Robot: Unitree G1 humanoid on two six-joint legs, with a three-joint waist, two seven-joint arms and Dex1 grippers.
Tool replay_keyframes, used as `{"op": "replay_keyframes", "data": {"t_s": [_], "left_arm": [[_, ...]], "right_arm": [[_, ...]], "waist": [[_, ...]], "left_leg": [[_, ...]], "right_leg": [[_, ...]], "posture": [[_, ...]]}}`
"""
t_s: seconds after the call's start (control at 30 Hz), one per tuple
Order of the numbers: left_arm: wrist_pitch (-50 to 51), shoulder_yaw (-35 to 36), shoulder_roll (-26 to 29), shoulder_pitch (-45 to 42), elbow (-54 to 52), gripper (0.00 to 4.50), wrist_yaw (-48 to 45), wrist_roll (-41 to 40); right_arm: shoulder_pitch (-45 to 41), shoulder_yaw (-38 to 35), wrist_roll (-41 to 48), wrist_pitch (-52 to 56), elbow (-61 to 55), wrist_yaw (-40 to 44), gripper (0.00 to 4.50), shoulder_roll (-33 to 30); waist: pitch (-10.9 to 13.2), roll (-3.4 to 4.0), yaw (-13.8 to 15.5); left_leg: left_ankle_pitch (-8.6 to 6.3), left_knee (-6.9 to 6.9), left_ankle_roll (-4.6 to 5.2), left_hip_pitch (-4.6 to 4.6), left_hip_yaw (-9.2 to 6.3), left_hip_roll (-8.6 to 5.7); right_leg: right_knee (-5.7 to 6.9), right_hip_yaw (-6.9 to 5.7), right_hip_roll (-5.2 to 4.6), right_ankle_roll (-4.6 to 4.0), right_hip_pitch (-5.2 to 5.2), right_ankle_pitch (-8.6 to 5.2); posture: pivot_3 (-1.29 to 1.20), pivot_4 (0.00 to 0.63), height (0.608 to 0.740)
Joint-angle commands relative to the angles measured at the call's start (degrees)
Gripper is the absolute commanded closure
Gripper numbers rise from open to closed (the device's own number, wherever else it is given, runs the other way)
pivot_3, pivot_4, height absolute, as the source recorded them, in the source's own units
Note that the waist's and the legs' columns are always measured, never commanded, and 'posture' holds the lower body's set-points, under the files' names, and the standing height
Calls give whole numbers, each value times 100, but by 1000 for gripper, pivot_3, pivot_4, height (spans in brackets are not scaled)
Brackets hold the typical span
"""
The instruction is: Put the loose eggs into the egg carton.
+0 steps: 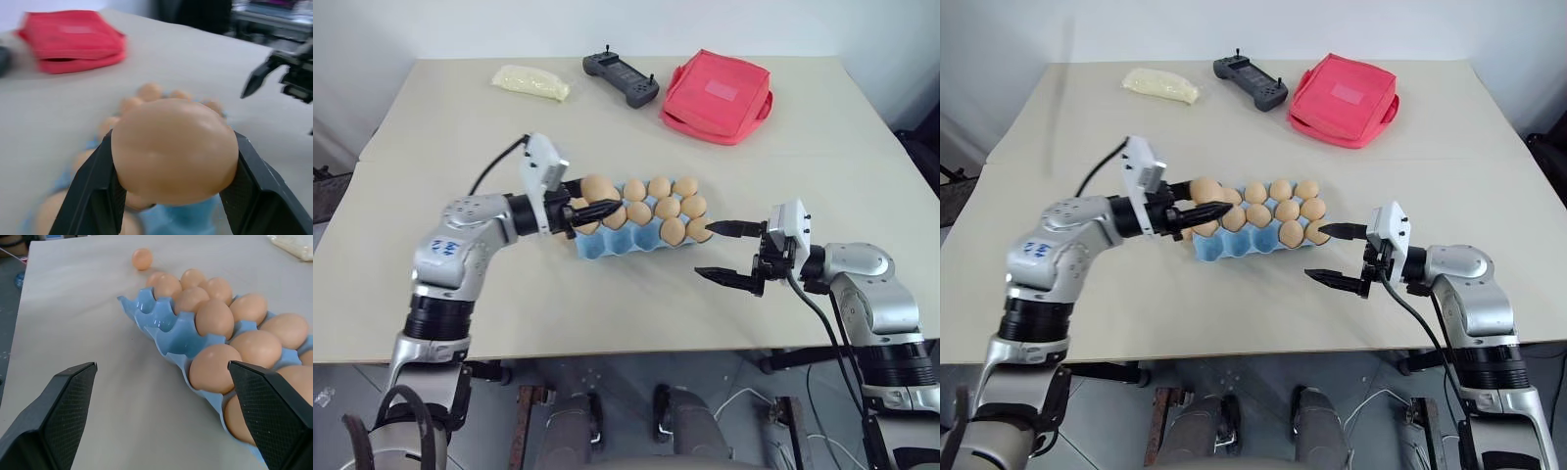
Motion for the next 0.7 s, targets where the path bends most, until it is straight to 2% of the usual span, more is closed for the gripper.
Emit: {"op": "replay_keyframes", "data": {"t_s": [0.03,0.37,0.63,0.7], "left_arm": [[-487,-318,-264,-257,470,2342,-269,280],[-1640,-567,-982,-1037,2394,2342,-586,962],[-1950,-622,-1197,-1269,2912,2342,-920,1208],[-1937,-605,-1223,-1269,2912,1660,-915,1235]], "right_arm": [[122,-244,170,46,-386,-200,0,-101],[434,-376,252,107,-697,-503,0,-177],[488,-383,288,104,-749,-613,0,-213],[482,-375,292,98,-740,-629,0,-216]], "waist": [[1,-1,-2],[5,-8,6],[6,-10,4],[6,-10,6]], "left_leg": [[0,3,1,1,1,0],[-5,7,23,-1,-2,-2],[-5,8,25,-4,-3,-2],[-5,9,26,-4,-3,-2]], "right_leg": [[2,2,0,0,-1,0],[4,-1,-9,2,-1,2],[0,-4,-8,3,-1,3],[0,-4,-8,4,-1,3]], "posture": [[0,150,740],[0,150,740],[0,150,740],[0,150,740]]}}
